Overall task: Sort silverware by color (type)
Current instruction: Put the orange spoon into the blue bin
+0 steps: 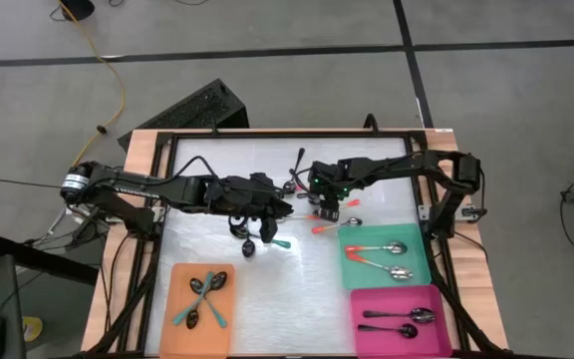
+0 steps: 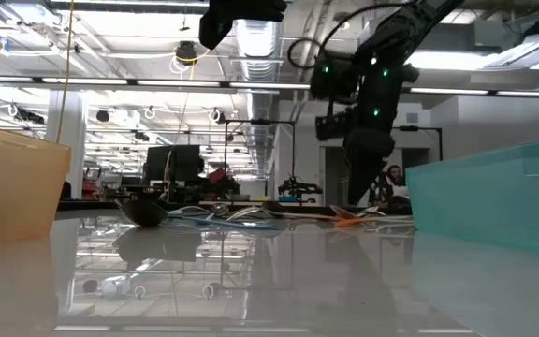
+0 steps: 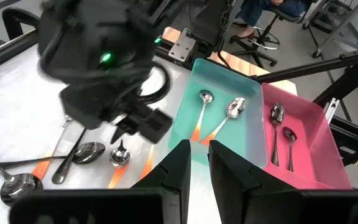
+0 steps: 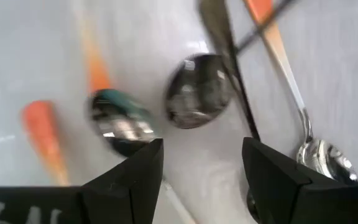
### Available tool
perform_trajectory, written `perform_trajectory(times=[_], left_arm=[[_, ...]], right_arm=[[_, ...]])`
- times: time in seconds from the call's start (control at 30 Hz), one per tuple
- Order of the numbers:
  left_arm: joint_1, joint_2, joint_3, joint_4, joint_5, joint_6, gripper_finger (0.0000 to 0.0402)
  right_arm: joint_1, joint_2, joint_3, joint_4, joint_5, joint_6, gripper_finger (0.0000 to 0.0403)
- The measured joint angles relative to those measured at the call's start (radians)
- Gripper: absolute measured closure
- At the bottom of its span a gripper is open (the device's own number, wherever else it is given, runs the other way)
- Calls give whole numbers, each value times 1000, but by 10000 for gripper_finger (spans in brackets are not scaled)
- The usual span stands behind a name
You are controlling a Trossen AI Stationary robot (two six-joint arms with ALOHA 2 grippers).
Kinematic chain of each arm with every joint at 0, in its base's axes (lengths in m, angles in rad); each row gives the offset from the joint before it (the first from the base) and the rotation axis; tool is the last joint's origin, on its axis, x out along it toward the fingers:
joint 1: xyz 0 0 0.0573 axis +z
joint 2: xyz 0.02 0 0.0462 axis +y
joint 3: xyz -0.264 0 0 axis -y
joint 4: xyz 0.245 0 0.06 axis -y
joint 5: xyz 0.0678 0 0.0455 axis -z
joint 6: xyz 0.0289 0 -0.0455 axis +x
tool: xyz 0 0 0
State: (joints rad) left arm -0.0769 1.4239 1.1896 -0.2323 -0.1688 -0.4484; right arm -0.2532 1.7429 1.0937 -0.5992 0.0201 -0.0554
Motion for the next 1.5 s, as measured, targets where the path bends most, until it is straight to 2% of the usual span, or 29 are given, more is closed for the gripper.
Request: perform_trajectory(times=[0.2,0.7,0.87,1.2,1.5], left_arm=[[0,0,0,-6,0,0,358],[0,0,0,-14,0,-2,358],[0,0,0,-14,-1,-4,358],[0,0,0,-14,-3,-5,359],[0,0,0,-14,-3,-9,359]], right_arm=[[23,-37,-3,-30,-18,-82,176],[33,60,-30,-15,-17,-87,181],[33,61,-30,-20,-8,-84,227],[27,61,-30,-28,0,-72,387],[25,56,-26,-39,-15,-65,396]])
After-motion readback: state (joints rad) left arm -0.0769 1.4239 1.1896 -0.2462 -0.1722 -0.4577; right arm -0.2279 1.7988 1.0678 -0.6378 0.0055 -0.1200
